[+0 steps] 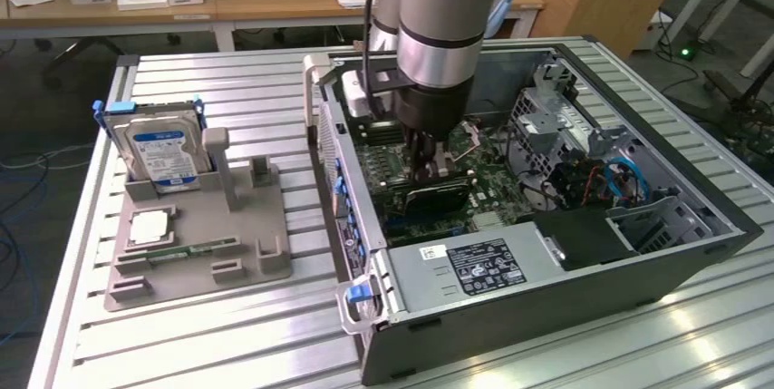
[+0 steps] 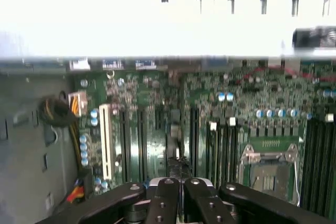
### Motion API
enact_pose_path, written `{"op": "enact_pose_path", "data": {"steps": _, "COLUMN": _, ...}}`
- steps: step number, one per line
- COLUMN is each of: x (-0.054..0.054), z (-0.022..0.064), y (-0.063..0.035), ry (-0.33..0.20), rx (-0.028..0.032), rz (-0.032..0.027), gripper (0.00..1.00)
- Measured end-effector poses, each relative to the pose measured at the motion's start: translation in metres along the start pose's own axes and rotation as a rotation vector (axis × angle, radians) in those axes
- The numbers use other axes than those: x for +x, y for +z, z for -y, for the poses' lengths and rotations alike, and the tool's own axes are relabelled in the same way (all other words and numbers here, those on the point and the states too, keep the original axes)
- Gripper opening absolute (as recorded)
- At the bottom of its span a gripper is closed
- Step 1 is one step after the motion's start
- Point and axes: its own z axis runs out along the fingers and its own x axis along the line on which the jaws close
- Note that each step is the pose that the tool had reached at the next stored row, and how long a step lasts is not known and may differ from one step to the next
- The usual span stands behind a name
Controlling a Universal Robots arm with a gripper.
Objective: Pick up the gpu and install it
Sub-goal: 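Press down on the gpu until it lock into place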
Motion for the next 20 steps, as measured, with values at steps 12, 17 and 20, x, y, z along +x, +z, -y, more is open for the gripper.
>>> {"op": "enact_pose_path", "data": {"steps": 12, "x": -0.0006, "z": -0.0035, "y": 0.0044, "ry": 0.001, "rx": -0.0379, "rz": 0.0085, "gripper": 0.11}}
{"op": "enact_pose_path", "data": {"steps": 17, "x": -0.0004, "z": -0.0047, "y": 0.0064, "ry": 0.001, "rx": -0.0409, "rz": 0.009, "gripper": 0.11}}
{"op": "enact_pose_path", "data": {"steps": 20, "x": -0.0005, "z": -0.0049, "y": 0.0067, "ry": 0.001, "rx": -0.0409, "rz": 0.009, "gripper": 0.11}}
